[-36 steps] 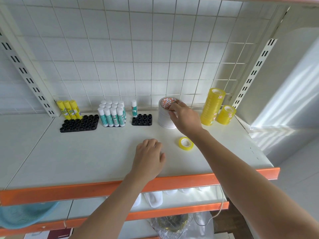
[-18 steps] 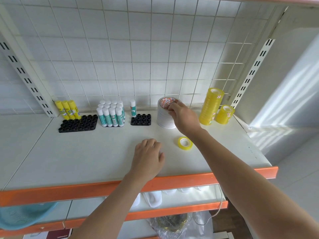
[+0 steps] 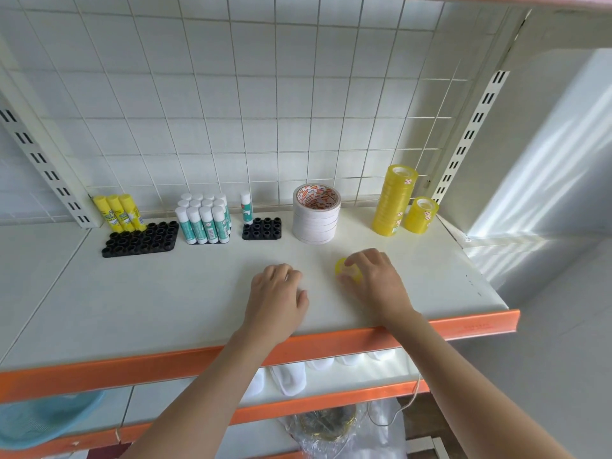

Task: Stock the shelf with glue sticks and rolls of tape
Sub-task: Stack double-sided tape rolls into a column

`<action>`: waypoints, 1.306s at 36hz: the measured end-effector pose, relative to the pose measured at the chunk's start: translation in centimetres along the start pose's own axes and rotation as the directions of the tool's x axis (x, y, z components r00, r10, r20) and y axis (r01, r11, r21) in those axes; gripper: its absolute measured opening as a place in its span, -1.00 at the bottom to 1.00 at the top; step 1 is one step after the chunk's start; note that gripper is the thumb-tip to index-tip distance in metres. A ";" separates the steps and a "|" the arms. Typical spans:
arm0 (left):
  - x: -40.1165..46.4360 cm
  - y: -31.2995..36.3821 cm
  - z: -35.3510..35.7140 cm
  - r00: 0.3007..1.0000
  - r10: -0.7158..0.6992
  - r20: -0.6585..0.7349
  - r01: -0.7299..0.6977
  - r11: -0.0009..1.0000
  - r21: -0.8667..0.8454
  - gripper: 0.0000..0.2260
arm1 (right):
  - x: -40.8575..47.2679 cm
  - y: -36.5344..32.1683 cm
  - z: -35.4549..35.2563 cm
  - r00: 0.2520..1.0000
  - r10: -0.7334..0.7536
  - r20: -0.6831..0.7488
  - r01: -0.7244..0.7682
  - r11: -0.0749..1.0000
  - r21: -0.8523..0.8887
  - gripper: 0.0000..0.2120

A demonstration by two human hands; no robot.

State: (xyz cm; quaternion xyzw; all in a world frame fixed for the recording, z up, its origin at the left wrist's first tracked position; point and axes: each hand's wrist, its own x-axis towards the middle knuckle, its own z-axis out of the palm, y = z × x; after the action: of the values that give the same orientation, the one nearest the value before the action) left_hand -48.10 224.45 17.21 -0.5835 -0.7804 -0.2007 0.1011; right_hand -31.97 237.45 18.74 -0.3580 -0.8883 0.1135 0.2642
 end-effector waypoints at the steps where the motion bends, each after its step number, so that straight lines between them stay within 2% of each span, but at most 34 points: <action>1: 0.0 0.0 0.0 1.000 0.000 -0.001 0.000 1.000 0.000 -0.66 | -0.1 0.1 0.0 1.000 0.014 0.007 -0.014 1.000 -0.007 -0.72; 7: -0.1 0.1 -0.1 1.000 -0.003 0.010 0.003 1.000 0.009 -0.66 | -0.1 0.2 -0.5 0.978 0.194 0.080 -0.193 0.981 -0.032 -0.61; 12: 0.0 0.1 -0.2 1.000 -0.011 0.025 0.010 1.000 0.011 -0.67 | 0.1 0.7 -0.7 0.976 0.190 0.104 -0.195 0.980 0.042 -0.66; 18: -0.1 0.1 -0.2 1.000 -0.009 0.027 0.008 1.000 0.016 -0.66 | 0.9 1.8 -2.1 0.991 0.091 -0.094 -0.074 0.983 0.169 -0.67; 24: -0.1 0.1 -0.1 1.000 0.010 -0.009 -0.010 1.000 0.007 -0.66 | 3.9 2.4 -5.2 0.935 0.084 -0.344 -0.030 0.987 0.160 -0.72; 30: 0.0 0.2 -0.2 1.000 0.008 -0.015 -0.008 1.000 0.012 -0.66 | 7.5 3.4 -7.9 0.903 0.091 -0.419 -0.045 0.992 0.119 -0.79; 34: 0.0 0.3 -0.2 1.000 -0.003 -0.008 0.003 1.000 0.005 -0.66 | 10.0 4.3 -9.2 0.900 0.122 -0.418 -0.093 0.992 0.089 -0.80; 37: 0.0 0.3 -0.2 1.000 -0.006 0.007 0.006 1.000 -0.002 -0.67 | 11.3 4.6 -9.4 0.916 0.180 -0.358 -0.165 0.984 0.072 -0.78; 40: 0.0 0.3 -0.3 1.000 -0.008 0.016 0.008 1.000 0.003 -0.67 | 12.0 4.8 -9.4 0.927 0.179 -0.328 -0.177 0.984 0.034 -0.77; 47: 0.0 0.3 -0.1 1.000 -0.018 0.018 0.018 1.000 0.003 -0.68 | 12.7 4.6 -9.3 0.926 0.229 -0.299 -0.221 0.973 0.064 -0.74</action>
State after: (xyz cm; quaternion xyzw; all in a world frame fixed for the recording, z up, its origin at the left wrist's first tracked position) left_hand -47.87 224.48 17.37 -0.5782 -0.7868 -0.1950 0.0929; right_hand -31.87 249.67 29.59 -0.4668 -0.7883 0.0992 0.3883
